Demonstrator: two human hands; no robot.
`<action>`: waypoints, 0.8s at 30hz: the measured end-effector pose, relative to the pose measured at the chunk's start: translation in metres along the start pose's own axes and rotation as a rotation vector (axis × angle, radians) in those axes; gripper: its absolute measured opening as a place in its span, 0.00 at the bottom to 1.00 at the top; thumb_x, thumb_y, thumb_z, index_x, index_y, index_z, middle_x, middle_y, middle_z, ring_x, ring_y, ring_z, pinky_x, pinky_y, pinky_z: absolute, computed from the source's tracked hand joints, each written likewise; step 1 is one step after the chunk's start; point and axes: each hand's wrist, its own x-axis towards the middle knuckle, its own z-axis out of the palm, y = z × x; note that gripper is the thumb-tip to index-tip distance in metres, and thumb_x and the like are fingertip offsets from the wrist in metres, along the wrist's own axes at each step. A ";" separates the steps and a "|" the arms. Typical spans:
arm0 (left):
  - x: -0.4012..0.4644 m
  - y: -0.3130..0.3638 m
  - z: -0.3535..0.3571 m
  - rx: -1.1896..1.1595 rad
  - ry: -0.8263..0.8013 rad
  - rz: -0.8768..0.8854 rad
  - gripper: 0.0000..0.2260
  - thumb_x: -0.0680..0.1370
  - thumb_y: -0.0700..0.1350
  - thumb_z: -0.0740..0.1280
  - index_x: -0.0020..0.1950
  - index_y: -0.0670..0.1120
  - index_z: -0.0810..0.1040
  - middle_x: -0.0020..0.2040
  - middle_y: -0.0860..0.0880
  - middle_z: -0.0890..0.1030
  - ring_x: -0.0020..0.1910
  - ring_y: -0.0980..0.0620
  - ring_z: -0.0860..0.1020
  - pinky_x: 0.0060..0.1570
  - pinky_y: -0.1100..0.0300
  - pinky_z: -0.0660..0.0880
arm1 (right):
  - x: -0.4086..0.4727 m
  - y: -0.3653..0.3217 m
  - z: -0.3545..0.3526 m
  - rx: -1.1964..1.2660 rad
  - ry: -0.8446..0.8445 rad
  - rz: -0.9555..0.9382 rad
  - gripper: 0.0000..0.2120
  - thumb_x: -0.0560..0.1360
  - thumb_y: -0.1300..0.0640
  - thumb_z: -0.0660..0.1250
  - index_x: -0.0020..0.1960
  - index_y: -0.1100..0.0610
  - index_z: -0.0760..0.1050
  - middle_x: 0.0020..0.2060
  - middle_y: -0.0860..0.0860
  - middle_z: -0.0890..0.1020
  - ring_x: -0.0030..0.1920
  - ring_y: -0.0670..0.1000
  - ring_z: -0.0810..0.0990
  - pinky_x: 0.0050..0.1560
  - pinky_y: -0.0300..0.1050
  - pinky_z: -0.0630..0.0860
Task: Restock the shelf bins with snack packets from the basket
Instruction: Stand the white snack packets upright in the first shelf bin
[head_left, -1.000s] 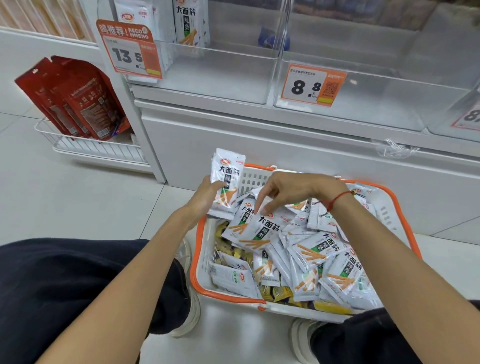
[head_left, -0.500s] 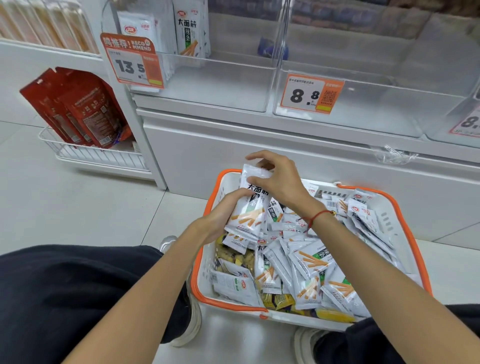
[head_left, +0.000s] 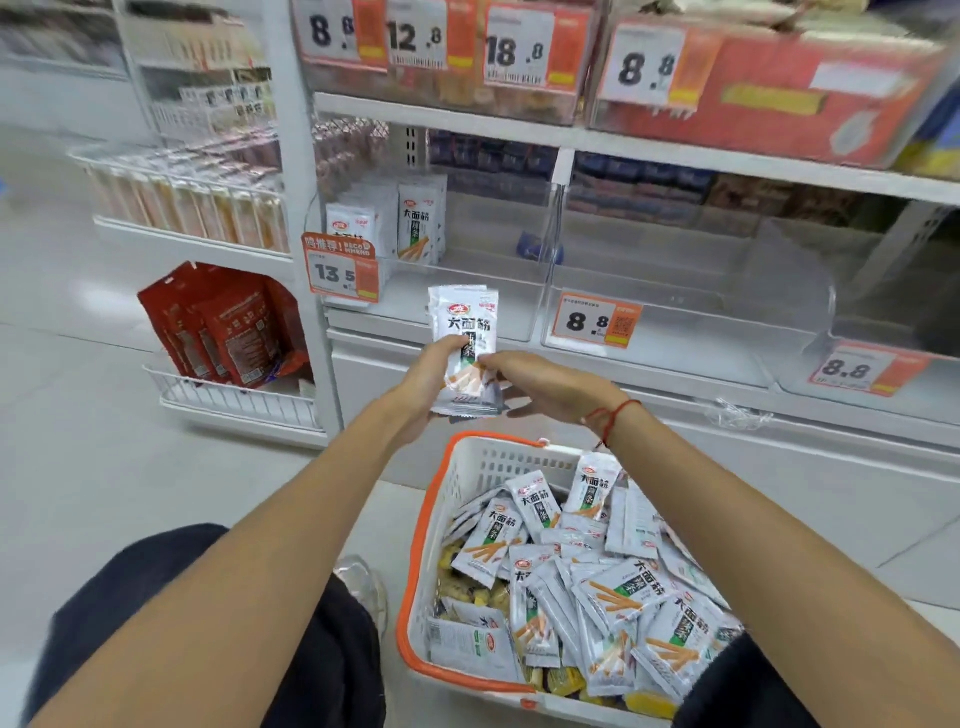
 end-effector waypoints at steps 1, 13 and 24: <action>-0.002 0.009 -0.002 0.004 0.014 0.005 0.10 0.80 0.50 0.59 0.44 0.48 0.77 0.30 0.51 0.82 0.32 0.51 0.78 0.37 0.59 0.71 | -0.001 -0.009 0.001 -0.013 0.015 -0.007 0.11 0.82 0.52 0.53 0.43 0.52 0.68 0.40 0.52 0.73 0.40 0.49 0.71 0.50 0.46 0.68; -0.015 0.081 -0.013 0.056 -0.028 0.029 0.08 0.81 0.48 0.59 0.54 0.48 0.76 0.37 0.48 0.83 0.36 0.50 0.80 0.42 0.56 0.75 | -0.009 -0.068 -0.006 0.020 0.067 -0.089 0.09 0.81 0.54 0.56 0.46 0.54 0.72 0.39 0.50 0.74 0.37 0.47 0.71 0.39 0.38 0.70; 0.005 0.102 -0.019 0.251 0.088 -0.011 0.19 0.77 0.54 0.64 0.64 0.46 0.73 0.68 0.43 0.73 0.67 0.44 0.71 0.70 0.47 0.64 | 0.018 -0.073 -0.011 0.076 0.151 -0.199 0.08 0.81 0.60 0.57 0.59 0.56 0.70 0.46 0.50 0.77 0.39 0.44 0.75 0.37 0.34 0.72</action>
